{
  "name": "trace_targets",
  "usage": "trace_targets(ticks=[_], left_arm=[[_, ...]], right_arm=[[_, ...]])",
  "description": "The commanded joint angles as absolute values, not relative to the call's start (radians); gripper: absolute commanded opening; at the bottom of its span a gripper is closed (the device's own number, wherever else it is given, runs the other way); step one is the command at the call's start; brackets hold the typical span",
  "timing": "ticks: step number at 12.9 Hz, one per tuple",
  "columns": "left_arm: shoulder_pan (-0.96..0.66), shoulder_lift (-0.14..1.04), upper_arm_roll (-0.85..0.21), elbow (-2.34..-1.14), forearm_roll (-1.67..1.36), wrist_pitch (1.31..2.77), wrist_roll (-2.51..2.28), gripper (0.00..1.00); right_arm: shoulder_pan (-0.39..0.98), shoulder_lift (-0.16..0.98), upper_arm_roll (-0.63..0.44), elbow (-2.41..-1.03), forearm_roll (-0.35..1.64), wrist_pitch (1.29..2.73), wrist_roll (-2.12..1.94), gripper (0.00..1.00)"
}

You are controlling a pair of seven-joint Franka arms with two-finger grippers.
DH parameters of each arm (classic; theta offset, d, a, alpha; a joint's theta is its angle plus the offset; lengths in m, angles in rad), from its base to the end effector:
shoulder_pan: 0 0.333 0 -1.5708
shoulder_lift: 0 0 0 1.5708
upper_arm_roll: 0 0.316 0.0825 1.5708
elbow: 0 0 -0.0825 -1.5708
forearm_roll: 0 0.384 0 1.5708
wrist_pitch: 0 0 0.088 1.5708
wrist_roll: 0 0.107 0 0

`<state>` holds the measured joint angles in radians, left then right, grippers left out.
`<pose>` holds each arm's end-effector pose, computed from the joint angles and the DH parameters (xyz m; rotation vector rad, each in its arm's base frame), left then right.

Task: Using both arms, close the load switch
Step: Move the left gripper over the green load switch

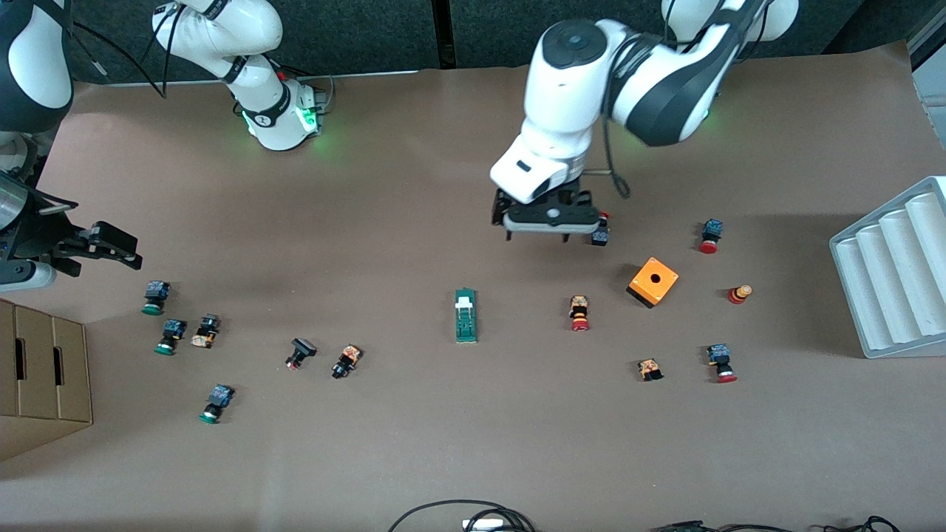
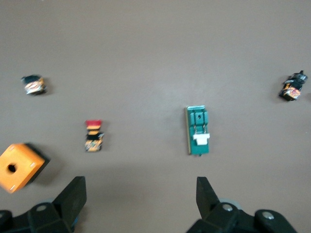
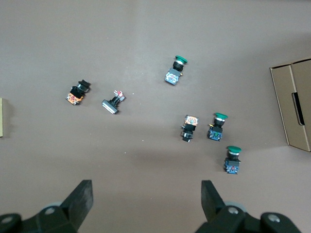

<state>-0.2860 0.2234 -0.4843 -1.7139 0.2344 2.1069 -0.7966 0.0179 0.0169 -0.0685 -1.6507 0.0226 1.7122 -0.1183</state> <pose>0.4825 -0.4214 0.4870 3.0612 -0.0816 0.3354 0.5701 -0.0264 0.5896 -3.1217 -0.1016 -0.0723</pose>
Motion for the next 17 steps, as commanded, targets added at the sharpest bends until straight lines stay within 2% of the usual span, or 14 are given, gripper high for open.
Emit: trace_targets(ticks=[1, 3, 9, 17], left_arm=[[-0.314, 0.278, -0.479, -1.747, 0.305, 2.251, -0.83, 1.0], [-0.351, 0.301, -0.48, -1.779, 0.404, 2.316, -0.956, 1.0], [-0.511, 0.432, -0.477, -1.775, 0.829, 2.316, -1.545, 1.0], [-0.575, 0.664, -0.477, -1.755, 1.484, 2.318, -2.026, 1.0]], right_arm=[[0.011, 0.026, -0.063, -1.634, 0.015, 1.712, -0.121, 1.0], [0.02, 0.026, -0.063, -1.632, 0.015, 1.717, -0.12, 1.0], [0.009, 0.026, -0.063, -1.634, 0.015, 1.713, -0.12, 1.0], [0.012, 0.026, -0.063, -1.632, 0.015, 1.717, -0.12, 1.0]])
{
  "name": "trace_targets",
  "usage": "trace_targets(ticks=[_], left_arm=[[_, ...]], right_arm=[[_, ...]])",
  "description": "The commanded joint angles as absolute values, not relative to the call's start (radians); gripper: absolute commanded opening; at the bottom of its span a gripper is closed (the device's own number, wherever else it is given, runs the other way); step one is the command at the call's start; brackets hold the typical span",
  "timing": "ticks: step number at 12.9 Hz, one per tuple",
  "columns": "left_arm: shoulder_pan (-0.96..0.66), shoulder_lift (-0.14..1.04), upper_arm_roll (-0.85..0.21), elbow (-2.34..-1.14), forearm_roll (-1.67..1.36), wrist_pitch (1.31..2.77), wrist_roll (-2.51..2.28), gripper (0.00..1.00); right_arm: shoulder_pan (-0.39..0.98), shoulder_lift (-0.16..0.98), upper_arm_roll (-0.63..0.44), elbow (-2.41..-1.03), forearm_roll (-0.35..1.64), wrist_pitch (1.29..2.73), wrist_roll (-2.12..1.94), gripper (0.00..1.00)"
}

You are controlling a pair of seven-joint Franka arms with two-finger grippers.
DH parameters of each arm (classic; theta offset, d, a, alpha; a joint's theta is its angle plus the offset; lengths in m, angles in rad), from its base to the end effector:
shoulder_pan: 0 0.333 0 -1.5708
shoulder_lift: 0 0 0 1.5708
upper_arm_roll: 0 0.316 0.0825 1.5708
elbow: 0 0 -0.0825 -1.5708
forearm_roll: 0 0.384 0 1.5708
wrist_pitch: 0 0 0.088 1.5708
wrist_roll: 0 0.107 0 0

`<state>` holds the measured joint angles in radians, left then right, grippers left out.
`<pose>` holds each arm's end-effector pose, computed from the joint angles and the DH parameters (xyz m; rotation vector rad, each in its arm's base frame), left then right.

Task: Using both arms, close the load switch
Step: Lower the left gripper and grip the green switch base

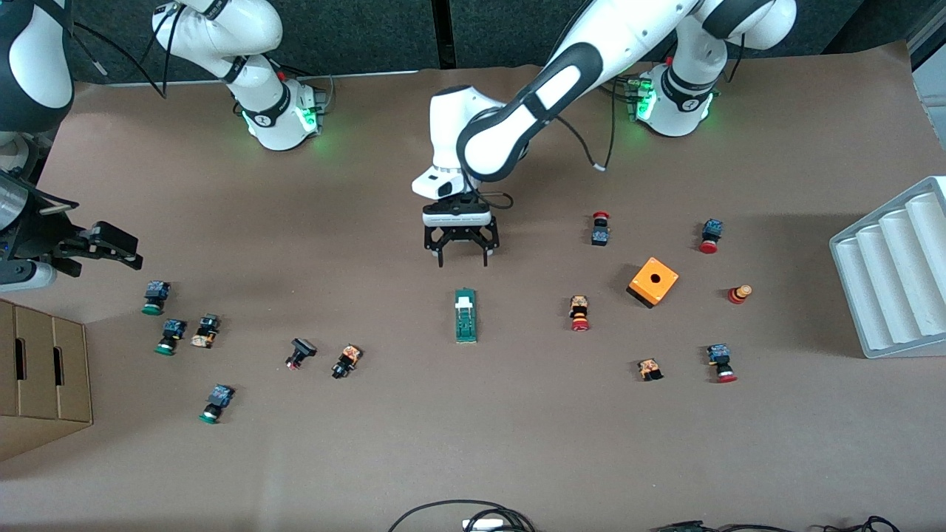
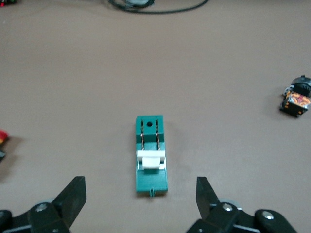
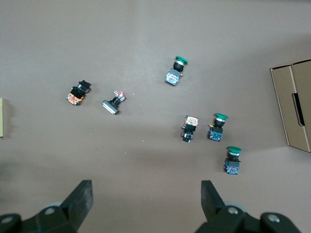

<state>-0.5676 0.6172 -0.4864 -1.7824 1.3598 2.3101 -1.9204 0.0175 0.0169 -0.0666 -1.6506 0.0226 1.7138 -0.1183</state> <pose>0.3705 -0.5533 0.2474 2.9365 -0.0079 1.0980 0.5703 -0.0256 0.5898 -3.1216 -0.1039 -0.0749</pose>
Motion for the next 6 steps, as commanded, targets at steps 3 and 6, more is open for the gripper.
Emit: trace_targets(ticks=[3, 6], left_arm=[[-0.578, 0.744, -0.474, -1.744, 1.688, 2.303, -2.186, 1.0], [-0.595, 0.827, -0.474, -1.695, 1.761, 2.203, -2.206, 0.99]], right_arm=[[0.012, 0.026, -0.063, -1.632, 0.015, 1.717, -0.12, 1.0], [0.015, 0.026, -0.063, -1.632, 0.015, 1.717, -0.12, 1.0]])
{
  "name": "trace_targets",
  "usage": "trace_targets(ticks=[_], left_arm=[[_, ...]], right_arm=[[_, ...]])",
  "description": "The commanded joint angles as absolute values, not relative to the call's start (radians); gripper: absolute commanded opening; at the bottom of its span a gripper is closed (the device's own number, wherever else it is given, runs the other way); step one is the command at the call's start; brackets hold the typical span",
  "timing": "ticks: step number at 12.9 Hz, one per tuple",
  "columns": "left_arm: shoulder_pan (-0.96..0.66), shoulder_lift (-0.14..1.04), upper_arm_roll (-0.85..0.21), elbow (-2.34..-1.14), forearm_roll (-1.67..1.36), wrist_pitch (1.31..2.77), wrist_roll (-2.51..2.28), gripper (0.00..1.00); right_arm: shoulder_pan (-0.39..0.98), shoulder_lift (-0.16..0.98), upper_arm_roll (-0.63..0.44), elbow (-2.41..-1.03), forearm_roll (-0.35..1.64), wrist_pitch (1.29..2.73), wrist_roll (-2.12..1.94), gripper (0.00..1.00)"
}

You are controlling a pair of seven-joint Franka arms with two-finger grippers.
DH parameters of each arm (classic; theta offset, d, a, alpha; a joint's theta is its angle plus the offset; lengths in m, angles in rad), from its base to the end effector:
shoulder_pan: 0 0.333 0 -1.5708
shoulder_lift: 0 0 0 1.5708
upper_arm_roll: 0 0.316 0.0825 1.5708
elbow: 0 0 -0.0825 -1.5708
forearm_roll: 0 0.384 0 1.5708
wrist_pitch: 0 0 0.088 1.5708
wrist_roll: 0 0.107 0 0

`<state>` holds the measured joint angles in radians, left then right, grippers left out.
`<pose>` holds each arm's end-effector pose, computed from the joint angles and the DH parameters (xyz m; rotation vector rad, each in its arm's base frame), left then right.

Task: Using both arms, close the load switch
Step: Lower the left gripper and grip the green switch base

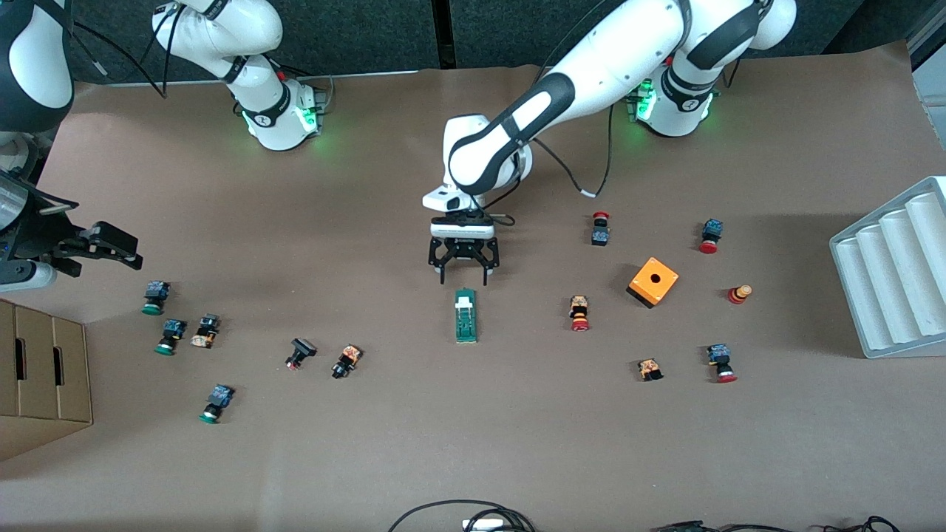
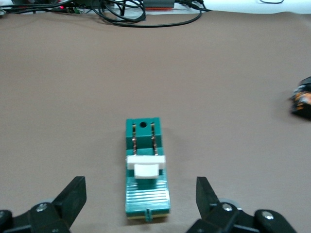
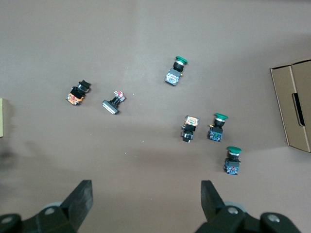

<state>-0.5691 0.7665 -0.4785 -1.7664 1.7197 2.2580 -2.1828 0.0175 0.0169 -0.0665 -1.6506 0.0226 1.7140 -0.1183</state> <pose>0.3723 -0.5432 0.1653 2.8314 -0.0453 1.3064 0.5703 -0.0256 0.5898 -3.1216 -0.1040 -0.0752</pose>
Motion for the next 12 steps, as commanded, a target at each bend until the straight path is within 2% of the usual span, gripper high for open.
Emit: trace_targets(ticks=[1, 4, 9, 12], left_arm=[[-0.601, 0.854, -0.474, -1.672, 1.764, 2.168, -2.209, 0.99], [-0.614, 0.896, -0.472, -1.632, 1.836, 2.138, -2.25, 0.99], [-0.65, 0.942, -0.472, -1.643, 1.953, 2.027, -2.388, 0.99], [-0.66, 0.942, -0.472, -1.643, 1.956, 2.016, -2.413, 0.98]], right_arm=[[0.014, 0.026, -0.063, -1.632, 0.015, 1.717, -0.12, 1.0], [0.008, 0.029, -0.066, -1.632, 0.015, 1.717, -0.12, 1.0], [0.008, 0.031, -0.066, -1.631, 0.015, 1.717, -0.121, 1.0], [0.008, 0.032, -0.066, -1.631, 0.015, 1.718, -0.121, 1.0]])
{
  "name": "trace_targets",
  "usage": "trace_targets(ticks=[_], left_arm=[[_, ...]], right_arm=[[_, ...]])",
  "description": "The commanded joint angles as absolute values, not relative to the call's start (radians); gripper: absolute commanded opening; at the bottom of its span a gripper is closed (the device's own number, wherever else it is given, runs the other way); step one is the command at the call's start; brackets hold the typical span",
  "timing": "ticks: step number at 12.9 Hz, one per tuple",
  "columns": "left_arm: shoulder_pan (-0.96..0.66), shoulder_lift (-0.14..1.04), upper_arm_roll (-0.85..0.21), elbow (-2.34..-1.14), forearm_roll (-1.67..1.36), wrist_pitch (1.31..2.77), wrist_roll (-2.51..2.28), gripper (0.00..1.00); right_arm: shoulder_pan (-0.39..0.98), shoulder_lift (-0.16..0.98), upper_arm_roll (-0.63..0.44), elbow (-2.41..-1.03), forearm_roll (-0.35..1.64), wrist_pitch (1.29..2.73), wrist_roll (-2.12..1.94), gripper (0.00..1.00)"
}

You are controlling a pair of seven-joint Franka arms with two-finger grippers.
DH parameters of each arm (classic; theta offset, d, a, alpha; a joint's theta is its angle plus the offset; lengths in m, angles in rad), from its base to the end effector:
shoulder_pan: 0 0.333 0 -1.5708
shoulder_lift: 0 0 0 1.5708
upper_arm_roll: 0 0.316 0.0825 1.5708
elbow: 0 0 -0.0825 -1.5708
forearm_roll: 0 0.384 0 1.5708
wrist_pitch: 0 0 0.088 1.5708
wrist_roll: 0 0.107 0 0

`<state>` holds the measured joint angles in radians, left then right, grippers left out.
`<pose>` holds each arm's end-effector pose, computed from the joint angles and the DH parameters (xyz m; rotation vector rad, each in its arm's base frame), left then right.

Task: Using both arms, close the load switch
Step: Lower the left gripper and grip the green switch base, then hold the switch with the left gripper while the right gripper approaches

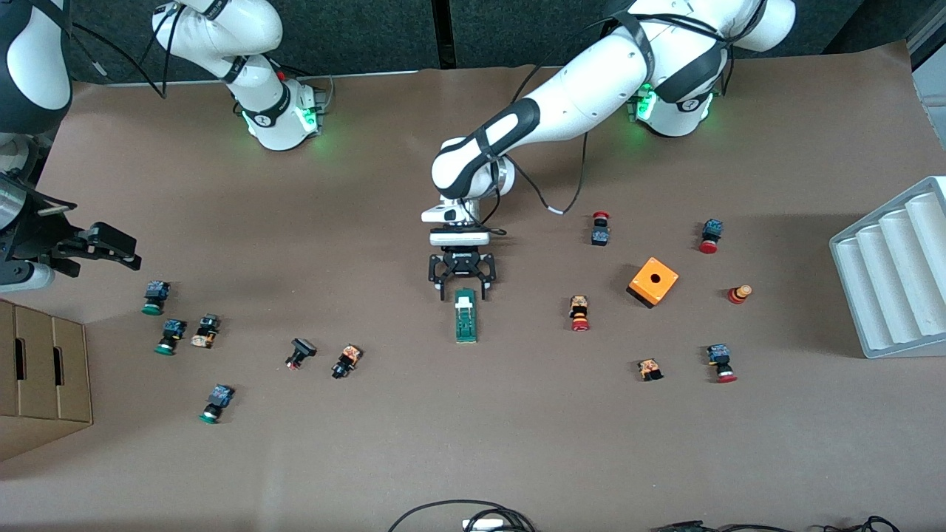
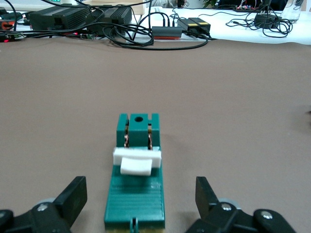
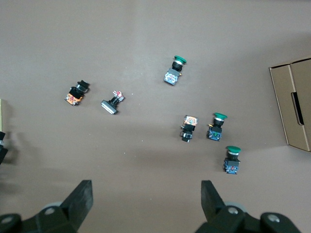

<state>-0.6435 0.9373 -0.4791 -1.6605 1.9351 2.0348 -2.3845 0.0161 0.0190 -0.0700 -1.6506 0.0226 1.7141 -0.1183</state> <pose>0.3658 -0.5619 0.1046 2.6901 0.0463 1.5831 0.5707 -0.0283 0.5887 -3.1221 -0.0964 -0.0722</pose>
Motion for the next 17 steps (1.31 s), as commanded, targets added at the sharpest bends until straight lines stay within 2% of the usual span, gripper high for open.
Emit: trace_targets(ticks=[1, 6, 17], left_arm=[[-0.664, 0.943, -0.472, -1.643, 1.956, 1.996, -2.427, 0.96], [-0.664, 0.968, -0.471, -1.655, 2.023, 1.956, -2.474, 0.96], [-0.681, 1.008, -0.471, -1.661, 2.102, 1.885, -2.511, 0.95]], right_arm=[[0.008, 0.032, -0.066, -1.631, 0.015, 1.717, -0.121, 1.0], [0.009, 0.041, -0.066, -1.634, 0.017, 1.71, -0.115, 1.0], [0.061, 0.179, -0.055, -1.614, 0.017, 1.703, -0.115, 1.0]])
